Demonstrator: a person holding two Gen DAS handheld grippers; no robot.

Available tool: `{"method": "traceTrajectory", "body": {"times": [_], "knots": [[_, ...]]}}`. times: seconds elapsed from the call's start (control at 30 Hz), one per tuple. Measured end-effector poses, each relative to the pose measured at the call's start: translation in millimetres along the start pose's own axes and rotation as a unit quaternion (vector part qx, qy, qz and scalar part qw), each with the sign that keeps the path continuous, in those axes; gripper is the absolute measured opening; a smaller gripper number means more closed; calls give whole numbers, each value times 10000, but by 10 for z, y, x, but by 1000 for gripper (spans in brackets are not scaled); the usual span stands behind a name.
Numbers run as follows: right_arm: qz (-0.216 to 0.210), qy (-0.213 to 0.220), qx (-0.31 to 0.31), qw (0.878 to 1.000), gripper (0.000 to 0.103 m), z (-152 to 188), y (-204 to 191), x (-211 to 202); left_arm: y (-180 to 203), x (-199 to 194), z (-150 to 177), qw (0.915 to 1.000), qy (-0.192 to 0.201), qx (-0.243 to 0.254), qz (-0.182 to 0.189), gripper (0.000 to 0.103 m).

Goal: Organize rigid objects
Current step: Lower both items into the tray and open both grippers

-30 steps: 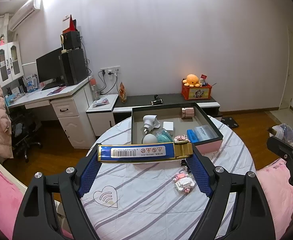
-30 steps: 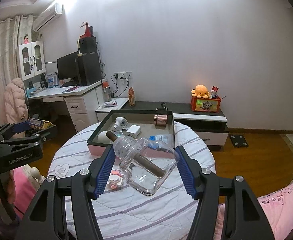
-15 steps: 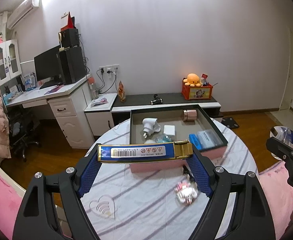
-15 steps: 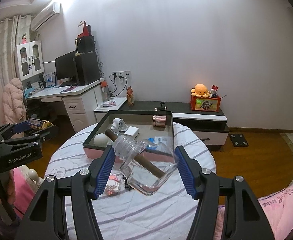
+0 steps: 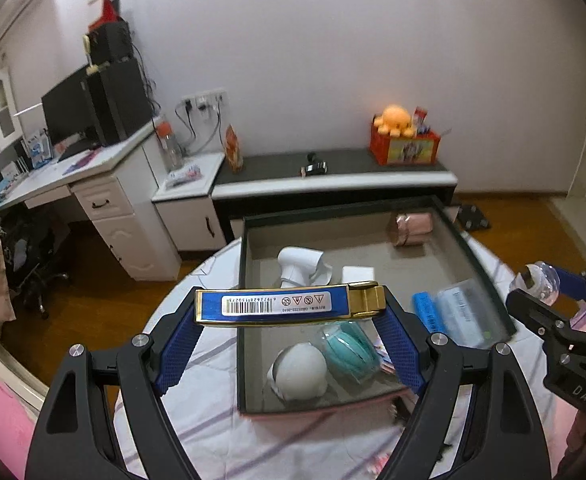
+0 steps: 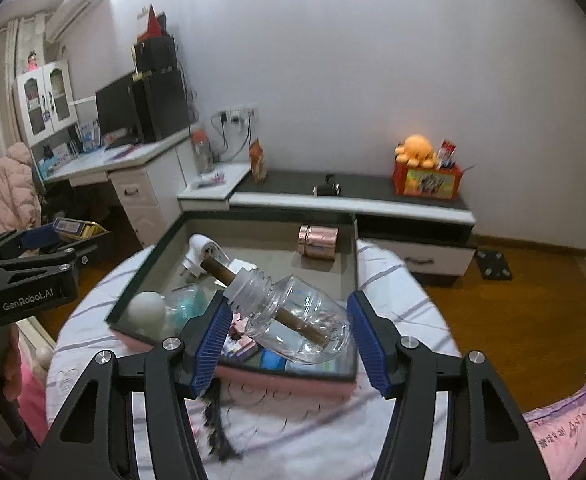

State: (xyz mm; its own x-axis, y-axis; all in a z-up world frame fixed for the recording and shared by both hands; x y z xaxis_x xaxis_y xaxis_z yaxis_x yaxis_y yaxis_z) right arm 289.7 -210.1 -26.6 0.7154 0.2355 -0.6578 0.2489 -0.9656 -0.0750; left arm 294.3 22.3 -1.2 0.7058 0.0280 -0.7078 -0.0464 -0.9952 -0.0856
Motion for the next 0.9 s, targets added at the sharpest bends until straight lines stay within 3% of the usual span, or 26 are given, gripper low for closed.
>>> {"method": "traceTrajectory", "body": {"times": [0.27, 0.47, 0.53, 0.6, 0.63, 0.67, 0.9], "knots": [[-135, -558, -83, 9983, 61, -29, -13, 630, 69, 705, -29, 9972, -751, 61, -9, 83], [-98, -720, -25, 9974, 61, -7, 35, 743, 125, 811, 1, 9961, -841, 160, 197, 85], [7, -768, -7, 9970, 62, -13, 36, 755, 112, 826, 6, 9948, -971, 135, 279, 90], [114, -784, 33, 9968, 69, -13, 38, 744, 62, 819, 8, 9948, -1004, 8, 182, 100], [121, -770, 51, 9969, 78, -20, 45, 743, 35, 812, 7, 9953, -960, -44, 74, 103], [142, -747, 82, 9971, 80, -20, 57, 729, 19, 805, 9, 9956, -936, -58, -13, 103], [214, -767, 141, 9967, 80, -31, 99, 696, -50, 809, 38, 9943, -1067, -51, -44, 103]]}}
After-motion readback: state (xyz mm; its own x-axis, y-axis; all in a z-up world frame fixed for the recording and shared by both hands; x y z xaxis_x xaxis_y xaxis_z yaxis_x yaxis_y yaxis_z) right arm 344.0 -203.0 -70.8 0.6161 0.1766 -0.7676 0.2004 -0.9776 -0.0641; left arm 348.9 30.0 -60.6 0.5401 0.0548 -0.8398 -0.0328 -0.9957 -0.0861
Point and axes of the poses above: each gripper's, at about its wrist camera, not at the fingertips, and x roughly the way its jaws point, y to its right, z to its underside, the point moved 2 cm from there along x, roughly the way its jaws point, and after that the axes turned 3 degrees about -y, right-handed, at the moved point
